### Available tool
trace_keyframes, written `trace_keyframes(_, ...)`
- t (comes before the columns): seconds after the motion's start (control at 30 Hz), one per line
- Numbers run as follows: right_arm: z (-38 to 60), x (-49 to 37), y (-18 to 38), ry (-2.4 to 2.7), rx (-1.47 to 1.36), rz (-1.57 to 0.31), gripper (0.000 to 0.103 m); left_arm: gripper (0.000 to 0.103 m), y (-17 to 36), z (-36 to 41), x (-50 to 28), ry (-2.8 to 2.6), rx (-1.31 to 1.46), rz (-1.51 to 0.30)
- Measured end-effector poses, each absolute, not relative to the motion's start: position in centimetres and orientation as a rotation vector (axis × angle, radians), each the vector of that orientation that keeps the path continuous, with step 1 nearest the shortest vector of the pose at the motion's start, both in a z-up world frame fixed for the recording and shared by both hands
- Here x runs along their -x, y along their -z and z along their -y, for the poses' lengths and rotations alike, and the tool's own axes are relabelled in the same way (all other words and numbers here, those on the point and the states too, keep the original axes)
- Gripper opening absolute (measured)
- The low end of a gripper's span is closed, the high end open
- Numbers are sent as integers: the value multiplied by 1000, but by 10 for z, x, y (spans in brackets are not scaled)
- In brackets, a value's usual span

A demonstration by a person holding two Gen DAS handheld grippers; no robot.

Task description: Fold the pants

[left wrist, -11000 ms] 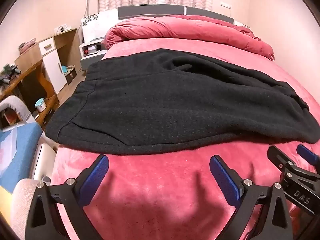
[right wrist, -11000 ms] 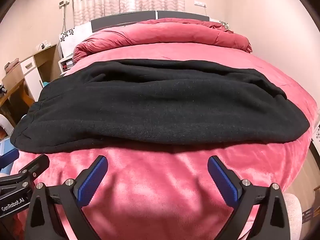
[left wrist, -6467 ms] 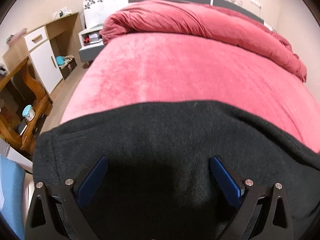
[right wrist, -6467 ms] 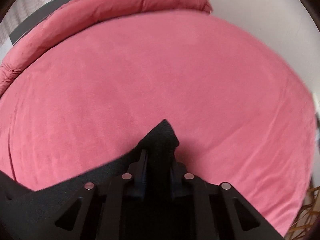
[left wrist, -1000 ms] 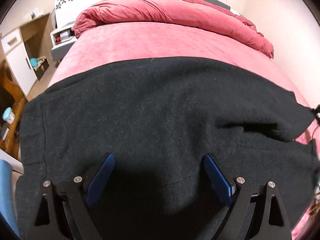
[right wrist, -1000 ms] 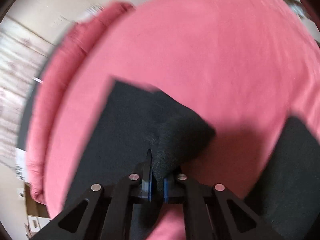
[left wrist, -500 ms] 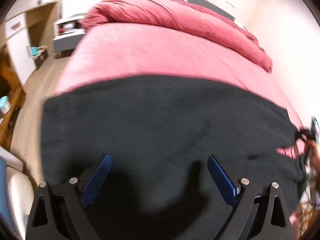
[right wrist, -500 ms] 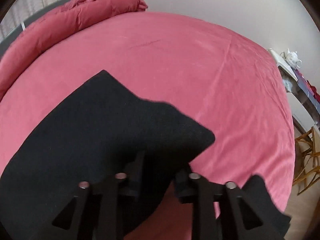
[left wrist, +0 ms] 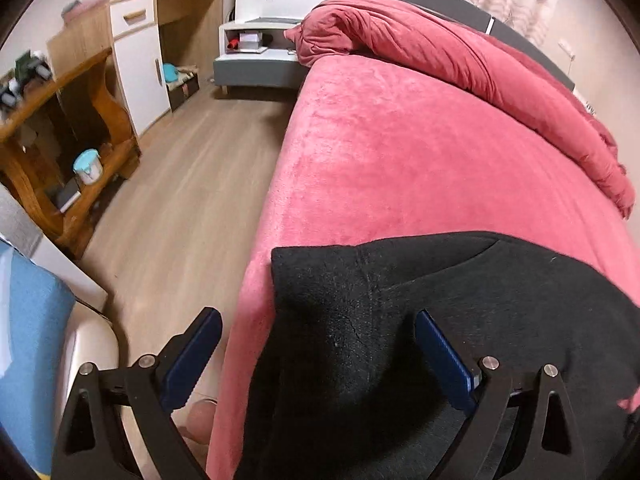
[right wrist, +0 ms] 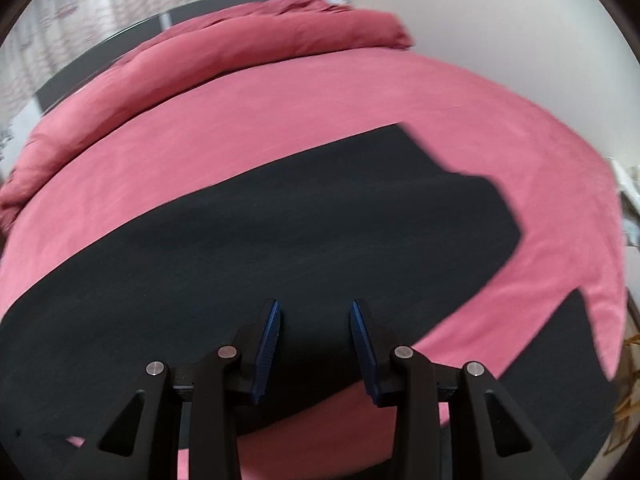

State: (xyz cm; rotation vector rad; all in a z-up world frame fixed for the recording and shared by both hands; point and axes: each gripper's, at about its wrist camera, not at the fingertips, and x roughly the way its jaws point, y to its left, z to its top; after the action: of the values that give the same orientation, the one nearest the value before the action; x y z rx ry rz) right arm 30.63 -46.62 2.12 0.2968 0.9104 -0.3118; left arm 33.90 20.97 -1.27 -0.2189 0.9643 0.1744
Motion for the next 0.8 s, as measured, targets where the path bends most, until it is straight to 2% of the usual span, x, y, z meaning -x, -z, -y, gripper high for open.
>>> trace_keyframes(0.23,375,-324,-7,191,-85,-939,38,98,18,-209,-334,-151,196,-968)
trace_keyframes(0.33,357,-316,-1,246,30,-869,38,98,18,-214,-330,-162,208,-968)
trace_keyframes(0.43,357,-306,3,263,-25,-828,38,98,20,-221,-333,-166,241,-974)
trace_keyframes(0.57,369,-291,13,264,-80,-758,43,96,19,-223,-336,-152,249,-975)
trace_keyframes(0.73,371,-288,17,270,-82,-746,45,68,17,-212,-341,-89,231,-984)
trace_keyframes(0.8,365,-288,15,266,-90,-742,45,64,17,-210,-343,-99,221,-989)
